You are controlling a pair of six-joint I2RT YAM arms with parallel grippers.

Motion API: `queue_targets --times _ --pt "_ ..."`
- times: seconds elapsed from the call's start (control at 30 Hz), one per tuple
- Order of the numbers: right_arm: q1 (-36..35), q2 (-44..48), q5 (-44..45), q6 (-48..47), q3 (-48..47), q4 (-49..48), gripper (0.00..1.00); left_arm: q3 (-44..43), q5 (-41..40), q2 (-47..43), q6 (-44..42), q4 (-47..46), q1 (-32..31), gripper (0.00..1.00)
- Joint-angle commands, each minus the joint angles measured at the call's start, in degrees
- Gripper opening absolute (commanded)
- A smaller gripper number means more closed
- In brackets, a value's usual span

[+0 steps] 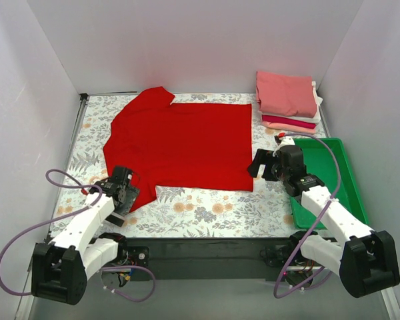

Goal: Fold and stack the t-shirts
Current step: Flatten the tshirt out, then fold the tshirt

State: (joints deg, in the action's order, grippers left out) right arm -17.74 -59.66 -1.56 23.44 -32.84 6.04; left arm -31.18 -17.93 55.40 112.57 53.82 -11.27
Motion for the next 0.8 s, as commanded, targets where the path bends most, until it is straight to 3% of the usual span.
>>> queue_targets --times 0.0,0.17,0.47,0.6,0.63,0.67,0.77 --pt "-0.02 1.21 0.59 0.11 0.41 -1.74 0.98 0.33 -5.52 3.13 7.74 0.31 0.02 0.95" --pt "-0.02 1.83 1.3 0.11 0.85 -1.74 0.98 1.2 -6.32 7.0 8.01 -1.69 0.37 0.75" --pt "0.07 3.76 3.93 0.02 1.37 -1.74 0.98 2.7 -5.01 9.2 3.27 -8.89 4.75 0.55" --pt "0.07 6.13 5.08 1.08 2.16 -1.74 0.98 3.41 -3.86 10.26 0.98 -11.28 6.17 0.3" --pt "-0.02 6.48 5.69 1.34 2.6 -1.74 0.98 3.32 -3.69 10.43 0.46 -11.2 6.17 0.04" --pt "0.07 6.75 6.13 2.21 2.78 -1.74 0.98 3.32 -3.51 10.52 0.28 -11.2 6.17 0.0" --pt "-0.02 7.28 6.66 3.89 4.36 -1.74 0.98 4.63 -2.99 9.03 -1.39 -12.85 6.17 0.0"
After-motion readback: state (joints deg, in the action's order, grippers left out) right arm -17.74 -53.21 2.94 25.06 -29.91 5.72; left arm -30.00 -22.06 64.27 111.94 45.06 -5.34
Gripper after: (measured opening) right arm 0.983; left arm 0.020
